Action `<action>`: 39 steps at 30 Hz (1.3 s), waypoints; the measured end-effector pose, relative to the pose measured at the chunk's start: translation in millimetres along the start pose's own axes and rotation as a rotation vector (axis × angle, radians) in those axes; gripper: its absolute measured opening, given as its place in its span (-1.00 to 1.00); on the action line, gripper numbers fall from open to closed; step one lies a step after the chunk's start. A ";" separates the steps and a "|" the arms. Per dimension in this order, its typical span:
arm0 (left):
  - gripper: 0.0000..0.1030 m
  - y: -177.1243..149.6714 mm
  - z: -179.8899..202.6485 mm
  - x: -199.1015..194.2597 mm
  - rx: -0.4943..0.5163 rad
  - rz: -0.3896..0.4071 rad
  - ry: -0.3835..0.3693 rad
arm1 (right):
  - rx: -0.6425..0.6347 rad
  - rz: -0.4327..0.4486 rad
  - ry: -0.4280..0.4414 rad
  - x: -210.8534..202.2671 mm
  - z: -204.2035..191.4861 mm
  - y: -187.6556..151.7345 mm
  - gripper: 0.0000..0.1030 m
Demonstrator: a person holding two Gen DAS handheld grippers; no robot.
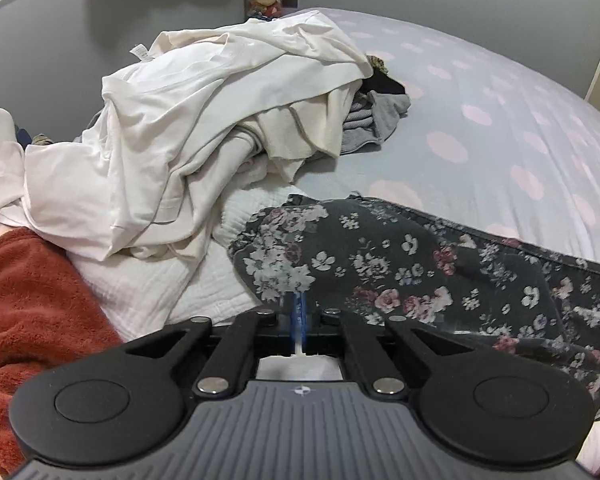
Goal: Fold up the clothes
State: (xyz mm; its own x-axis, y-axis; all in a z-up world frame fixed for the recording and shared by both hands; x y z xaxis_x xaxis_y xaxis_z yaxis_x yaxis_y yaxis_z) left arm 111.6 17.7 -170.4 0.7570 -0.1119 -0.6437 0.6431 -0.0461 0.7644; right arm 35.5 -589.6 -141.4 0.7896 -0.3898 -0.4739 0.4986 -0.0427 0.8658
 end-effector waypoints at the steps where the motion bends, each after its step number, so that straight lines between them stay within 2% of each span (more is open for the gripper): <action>1: -0.97 1.4 0.6 -0.7 -0.013 0.003 -0.010 | 0.000 0.000 0.006 -2.6 0.3 0.0 -0.68; 4: -0.76 6.6 2.3 -2.5 -0.045 0.011 -0.035 | -0.017 0.019 0.022 -14.2 -3.7 4.1 -0.51; 8: -0.60 16.0 7.7 -2.1 -0.082 0.022 -0.067 | -0.052 0.077 0.068 -28.5 -15.3 24.0 -0.24; 12: -0.44 23.3 17.9 7.8 -0.067 0.016 -0.086 | -0.075 0.094 0.125 -23.9 -32.9 39.0 -0.14; 16: -0.23 30.1 28.4 19.1 -0.037 0.007 -0.100 | -0.096 0.072 0.170 -6.7 -49.5 41.9 -0.12; 21: -0.23 42.3 45.3 38.2 0.039 0.002 -0.126 | -0.100 0.028 0.208 21.5 -59.5 45.5 -0.09; 28: -0.14 65.4 79.4 70.9 0.156 -0.008 -0.240 | -0.108 -0.081 0.284 73.8 -81.1 42.3 0.07; 32: -0.09 75.7 83.5 94.1 0.240 -0.021 -0.241 | -0.125 -0.129 0.317 101.4 -94.9 35.9 0.18; 35: -0.09 79.4 78.0 114.3 0.271 -0.060 -0.225 | -0.128 -0.150 0.332 118.1 -101.6 31.8 0.22; 39: -0.06 67.7 78.2 140.7 0.316 -0.153 -0.272 | -0.135 -0.184 0.342 138.4 -105.1 24.2 0.23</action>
State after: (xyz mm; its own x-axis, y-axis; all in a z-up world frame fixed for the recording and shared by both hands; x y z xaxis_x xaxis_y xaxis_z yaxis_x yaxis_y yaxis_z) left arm 252.7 -78.8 -206.4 0.5709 -0.3350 -0.7496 0.6468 -0.3788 0.6619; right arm 194.5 -547.9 -202.9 0.7450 -0.0573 -0.6646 0.6670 0.0468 0.7436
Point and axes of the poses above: each gripper's, at about its wrist camera, not at the fingertips, and x roughly the way its jaws point, z to its right, y to its top, the point moved 9 cm from there along x, roughly the way its jaws point, and after that the axes turned 13 degrees about z, right-handed, at the moved point
